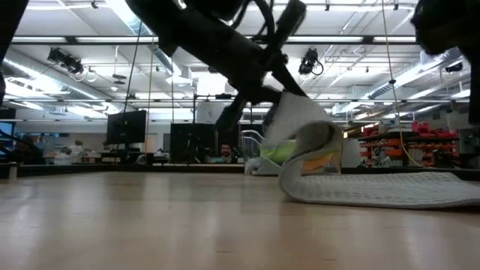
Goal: Fold microfiber towels
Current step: Fold the gray microfiber cloth
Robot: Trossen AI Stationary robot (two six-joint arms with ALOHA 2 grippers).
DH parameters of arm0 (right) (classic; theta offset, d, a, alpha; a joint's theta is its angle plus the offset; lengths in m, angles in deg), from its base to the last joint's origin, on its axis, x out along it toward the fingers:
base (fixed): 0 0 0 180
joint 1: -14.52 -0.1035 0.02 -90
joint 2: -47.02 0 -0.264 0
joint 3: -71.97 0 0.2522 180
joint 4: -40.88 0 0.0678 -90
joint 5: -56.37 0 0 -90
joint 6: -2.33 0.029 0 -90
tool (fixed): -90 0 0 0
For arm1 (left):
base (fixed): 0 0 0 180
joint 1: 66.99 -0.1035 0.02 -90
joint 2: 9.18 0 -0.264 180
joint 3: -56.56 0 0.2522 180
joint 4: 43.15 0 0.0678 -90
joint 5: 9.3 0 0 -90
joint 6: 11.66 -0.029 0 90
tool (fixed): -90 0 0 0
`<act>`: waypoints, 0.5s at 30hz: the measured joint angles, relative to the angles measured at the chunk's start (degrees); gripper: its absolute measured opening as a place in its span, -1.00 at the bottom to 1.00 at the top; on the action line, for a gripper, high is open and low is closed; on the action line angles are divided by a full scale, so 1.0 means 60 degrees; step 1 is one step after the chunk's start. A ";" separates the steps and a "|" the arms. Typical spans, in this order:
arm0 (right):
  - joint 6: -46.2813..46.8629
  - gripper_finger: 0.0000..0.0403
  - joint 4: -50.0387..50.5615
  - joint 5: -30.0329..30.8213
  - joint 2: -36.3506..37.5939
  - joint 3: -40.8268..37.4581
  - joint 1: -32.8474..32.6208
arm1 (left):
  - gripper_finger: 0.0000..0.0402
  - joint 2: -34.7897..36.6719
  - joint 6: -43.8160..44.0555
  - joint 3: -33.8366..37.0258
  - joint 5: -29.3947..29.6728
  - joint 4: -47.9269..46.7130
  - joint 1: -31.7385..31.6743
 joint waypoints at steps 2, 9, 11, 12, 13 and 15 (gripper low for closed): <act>0.0011 -0.99 0.0744 0.0286 0.0007 0.0512 -0.0174 | -0.96 -0.0313 0.0050 -0.0250 -0.0220 -0.0154 0.0021; 0.0206 -0.99 0.1887 0.0711 0.0038 0.1440 -0.0573 | -0.96 -0.1747 -0.0354 -0.2149 -0.1123 -0.0212 0.0106; 0.0509 -0.99 0.1973 0.0844 0.0077 0.1549 -0.0778 | -0.96 -0.2091 -0.0381 -0.2674 -0.1225 -0.0381 0.0103; 0.0702 -0.99 0.2136 0.0945 0.0112 0.1579 -0.0913 | -0.96 -0.2145 -0.0387 -0.2816 -0.1228 -0.0774 0.0098; 0.0943 -0.99 0.2361 0.1022 0.0142 0.1606 -0.1048 | -0.96 -0.2196 -0.0421 -0.2976 -0.1229 -0.1106 0.0083; 0.1518 -0.99 0.2701 0.1150 0.0230 0.1657 -0.1410 | -0.96 -0.2372 -0.0457 -0.3225 -0.1243 -0.1240 0.0054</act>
